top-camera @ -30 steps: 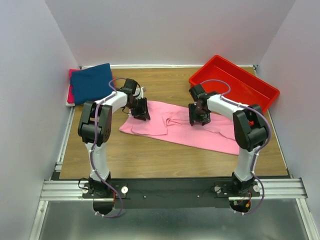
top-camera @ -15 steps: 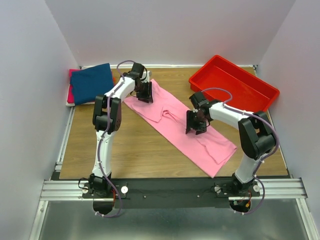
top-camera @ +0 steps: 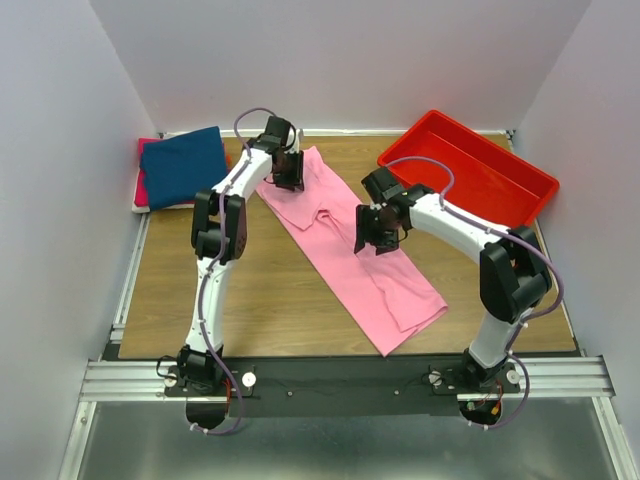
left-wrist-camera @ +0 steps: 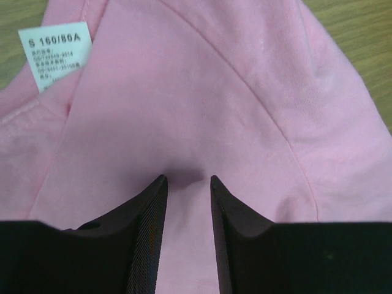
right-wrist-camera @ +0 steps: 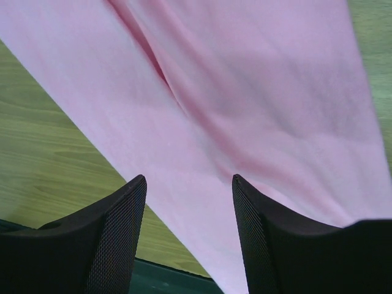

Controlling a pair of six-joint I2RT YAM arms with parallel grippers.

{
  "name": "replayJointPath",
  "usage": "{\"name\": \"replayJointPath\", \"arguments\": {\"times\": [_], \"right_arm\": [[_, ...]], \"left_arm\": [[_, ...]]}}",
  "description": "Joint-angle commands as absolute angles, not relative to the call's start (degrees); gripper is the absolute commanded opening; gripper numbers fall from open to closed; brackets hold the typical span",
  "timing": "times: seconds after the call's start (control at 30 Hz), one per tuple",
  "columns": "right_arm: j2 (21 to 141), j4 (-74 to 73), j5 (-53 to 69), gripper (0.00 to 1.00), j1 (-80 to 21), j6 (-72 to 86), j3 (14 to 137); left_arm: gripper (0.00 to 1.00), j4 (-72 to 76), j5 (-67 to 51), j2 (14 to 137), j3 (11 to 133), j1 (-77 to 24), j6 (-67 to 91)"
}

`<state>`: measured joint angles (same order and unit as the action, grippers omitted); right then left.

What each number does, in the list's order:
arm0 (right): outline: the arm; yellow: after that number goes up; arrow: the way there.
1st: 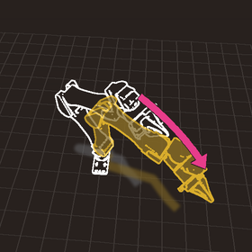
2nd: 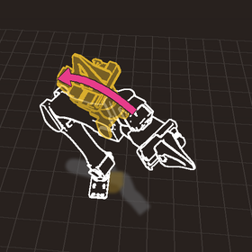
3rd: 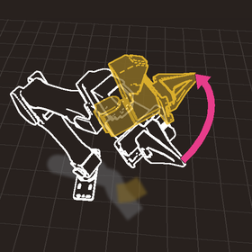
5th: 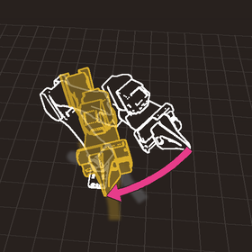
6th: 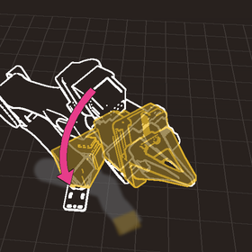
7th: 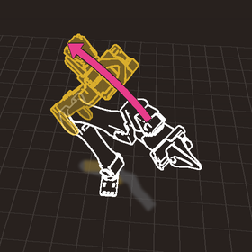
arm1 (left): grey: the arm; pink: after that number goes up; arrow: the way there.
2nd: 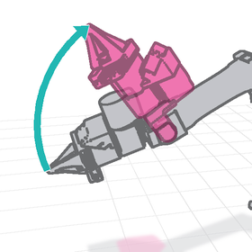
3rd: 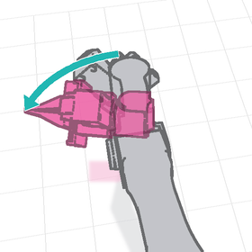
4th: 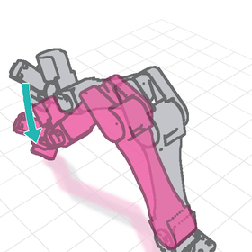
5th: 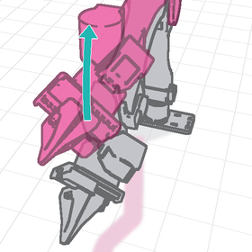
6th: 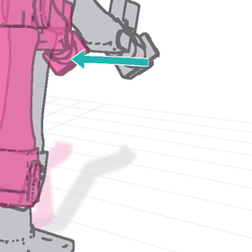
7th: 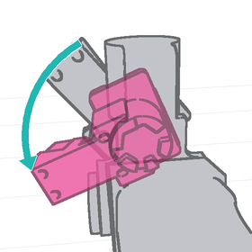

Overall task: Fold and stack the t-shirts
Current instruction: Fold the tshirt

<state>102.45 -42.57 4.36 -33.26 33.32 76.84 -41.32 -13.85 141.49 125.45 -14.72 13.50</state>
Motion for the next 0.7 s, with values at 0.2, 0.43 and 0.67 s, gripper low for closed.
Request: {"name": "replayJointPath", "arguments": {"times": [0.2,0.43,0.67], "right_arm": [[97.3,-47.7,0.4,0.64,-33.0,28.5,68.2],[94.4,-47.4,-1.1,0.58,-33.0,28.8,61.0],[96.1,-42.0,3.7,0.55,-33.1,30.3,57.0]], "left_arm": [[0.42,-30.2,-20.0,121.0,103.8,-14.4,19.8],[0.42,-27.2,-24.0,121.5,92.4,-14.4,20.9],[0.42,-27.3,-22.7,128.6,95.2,-14.3,20.5]]}}
